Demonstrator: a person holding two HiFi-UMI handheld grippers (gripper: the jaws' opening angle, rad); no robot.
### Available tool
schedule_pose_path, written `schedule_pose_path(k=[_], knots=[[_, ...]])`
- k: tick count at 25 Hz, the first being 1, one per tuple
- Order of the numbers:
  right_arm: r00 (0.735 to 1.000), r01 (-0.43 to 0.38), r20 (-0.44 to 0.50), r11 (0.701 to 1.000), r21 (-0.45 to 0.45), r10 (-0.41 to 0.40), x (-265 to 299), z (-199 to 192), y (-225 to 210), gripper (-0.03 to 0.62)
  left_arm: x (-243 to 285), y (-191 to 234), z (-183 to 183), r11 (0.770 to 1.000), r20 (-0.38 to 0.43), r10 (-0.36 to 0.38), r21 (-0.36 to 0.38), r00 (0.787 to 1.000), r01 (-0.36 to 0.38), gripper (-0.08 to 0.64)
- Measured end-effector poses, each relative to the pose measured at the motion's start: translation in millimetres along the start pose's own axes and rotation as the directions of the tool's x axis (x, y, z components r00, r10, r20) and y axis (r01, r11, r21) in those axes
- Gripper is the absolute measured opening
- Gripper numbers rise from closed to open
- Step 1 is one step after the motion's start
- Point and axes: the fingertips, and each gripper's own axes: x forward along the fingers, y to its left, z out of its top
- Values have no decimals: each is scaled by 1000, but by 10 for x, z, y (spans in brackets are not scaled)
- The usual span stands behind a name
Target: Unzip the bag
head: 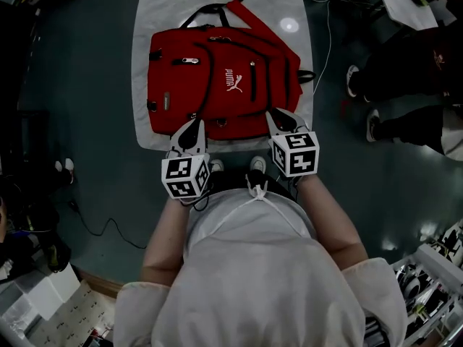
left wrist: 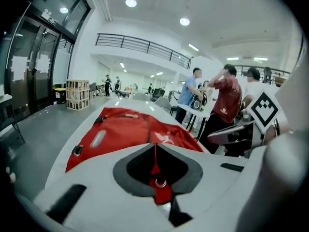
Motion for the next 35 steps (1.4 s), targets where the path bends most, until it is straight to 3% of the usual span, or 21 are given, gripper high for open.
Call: schedule_pose_path(k=[3, 8, 18, 25, 35], knots=[[997, -1, 83, 1000, -6, 1, -98, 318, 140, 48, -35, -202, 477, 997, 92, -76, 8, 993, 75, 26], [974, -26, 222, 999, -41, 35, -283, 890, 384, 43, -64, -499, 1146, 976, 181, -203, 116, 962, 184, 26], [907, -32, 416, 995, -91, 67, -707, 1597, 636, 32, -323, -827, 1945, 948, 308, -288, 226, 907, 224, 26], [880, 19, 472, 990, -142, 51, -854, 1841, 668, 28, -472, -822, 2281, 946, 375, -291, 250, 880, 207, 26], [887, 47, 461, 987, -151, 29, -802, 1834, 675, 26, -383, -780, 2239, 944, 353, -295, 250, 888, 214, 26]])
